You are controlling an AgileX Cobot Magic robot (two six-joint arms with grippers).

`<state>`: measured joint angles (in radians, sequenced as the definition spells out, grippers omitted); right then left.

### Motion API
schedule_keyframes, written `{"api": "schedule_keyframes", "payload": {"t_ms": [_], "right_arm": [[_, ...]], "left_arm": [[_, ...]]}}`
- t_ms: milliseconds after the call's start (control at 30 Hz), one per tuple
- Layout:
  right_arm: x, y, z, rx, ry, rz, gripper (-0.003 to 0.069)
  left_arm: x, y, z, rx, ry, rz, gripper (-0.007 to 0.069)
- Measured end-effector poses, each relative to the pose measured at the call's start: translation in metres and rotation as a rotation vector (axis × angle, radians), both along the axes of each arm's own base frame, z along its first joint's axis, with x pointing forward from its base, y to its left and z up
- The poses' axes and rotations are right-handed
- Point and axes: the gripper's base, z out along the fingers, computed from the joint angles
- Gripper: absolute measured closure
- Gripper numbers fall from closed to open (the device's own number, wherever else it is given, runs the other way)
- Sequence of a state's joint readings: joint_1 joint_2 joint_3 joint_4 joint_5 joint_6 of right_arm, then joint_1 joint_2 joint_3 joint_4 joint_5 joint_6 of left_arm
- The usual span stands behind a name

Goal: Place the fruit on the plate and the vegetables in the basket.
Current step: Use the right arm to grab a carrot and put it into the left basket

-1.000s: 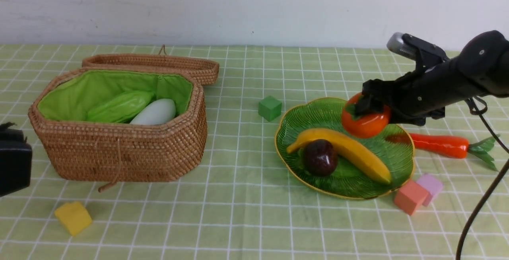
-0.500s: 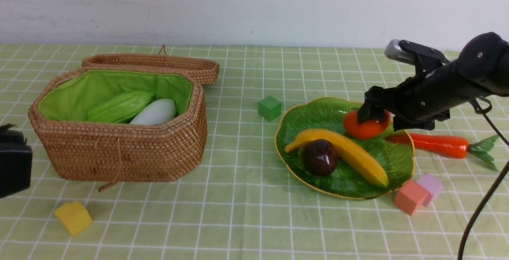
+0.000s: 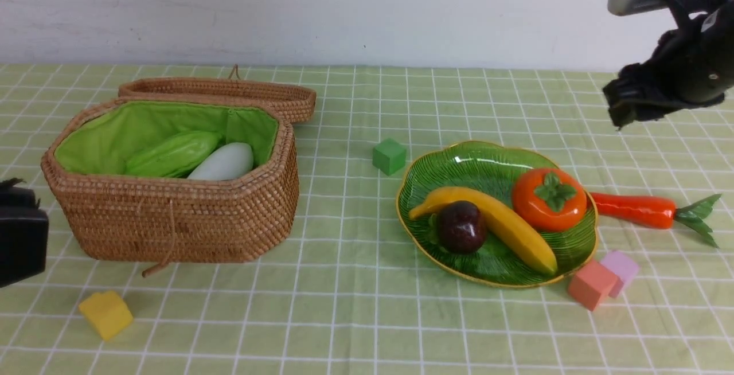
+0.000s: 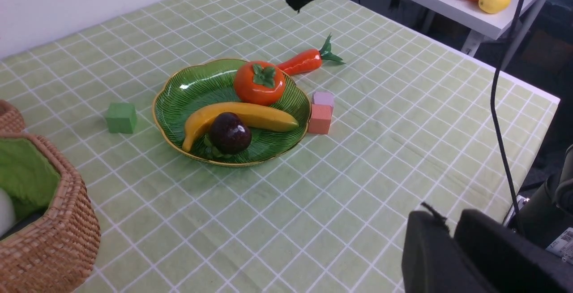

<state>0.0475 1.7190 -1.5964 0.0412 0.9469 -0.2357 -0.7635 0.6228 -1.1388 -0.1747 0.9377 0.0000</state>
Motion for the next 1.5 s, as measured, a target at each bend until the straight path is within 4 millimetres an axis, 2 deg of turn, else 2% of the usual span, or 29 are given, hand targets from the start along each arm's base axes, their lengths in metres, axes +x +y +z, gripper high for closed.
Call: {"api": "schedule_keyframes", "payload": {"t_ms": [67, 100, 133, 267, 333, 367, 467, 533, 633, 867, 1067, 1200, 1333, 1500], "right_arm": [[0.005, -0.017, -0.002, -0.045, 0.078, -0.018, 0.0290], [0.005, -0.018, -0.003, -0.047, 0.086, -0.022, 0.0290], [0.012, -0.034, -0.009, -0.072, 0.136, -0.022, 0.0285], [0.035, -0.057, -0.044, -0.080, 0.213, 0.035, 0.0228], [0.045, -0.062, -0.066, -0.084, 0.240, 0.067, 0.0182], [0.046, -0.063, -0.068, -0.084, 0.241, 0.069, 0.0182], [0.060, -0.068, -0.097, -0.119, 0.248, 0.117, 0.0095], [0.066, -0.070, -0.110, -0.166, 0.249, 0.170, 0.0061], [0.070, -0.072, -0.120, -0.215, 0.249, 0.249, 0.0047], [0.077, -0.069, -0.140, -0.240, 0.242, 0.386, 0.0062], [0.082, -0.070, -0.164, -0.236, 0.273, 0.404, 0.0066], [0.083, -0.069, -0.167, -0.223, 0.273, 0.401, 0.0071], [0.083, -0.066, -0.167, -0.178, 0.276, 0.392, 0.0109], [0.082, -0.064, -0.170, -0.139, 0.289, 0.389, 0.0199]], "left_arm": [[0.000, 0.000, 0.000, 0.000, 0.000, 0.000, 0.0539], [0.000, 0.000, 0.000, 0.000, 0.000, 0.000, 0.0539], [0.000, 0.000, 0.000, 0.000, 0.000, 0.000, 0.0539], [0.000, 0.000, 0.000, 0.002, -0.002, 0.002, 0.0538], [0.000, 0.000, 0.000, 0.002, -0.002, 0.002, 0.0536], [0.000, 0.000, 0.000, 0.002, -0.002, 0.002, 0.0536], [0.000, 0.000, 0.000, 0.002, -0.002, 0.002, 0.0535], [0.000, 0.000, 0.000, 0.002, -0.002, 0.002, 0.0533], [0.000, 0.000, 0.000, 0.002, -0.002, 0.002, 0.0532], [0.000, 0.000, 0.000, 0.003, -0.002, 0.002, 0.0529], [0.000, 0.000, 0.000, 0.003, -0.003, 0.003, 0.0529], [0.000, 0.000, 0.000, 0.003, -0.003, 0.003, 0.0529], [0.000, 0.000, 0.000, 0.003, -0.003, 0.003, 0.0529], [0.000, 0.000, 0.000, 0.003, -0.003, 0.003, 0.0529]]}}
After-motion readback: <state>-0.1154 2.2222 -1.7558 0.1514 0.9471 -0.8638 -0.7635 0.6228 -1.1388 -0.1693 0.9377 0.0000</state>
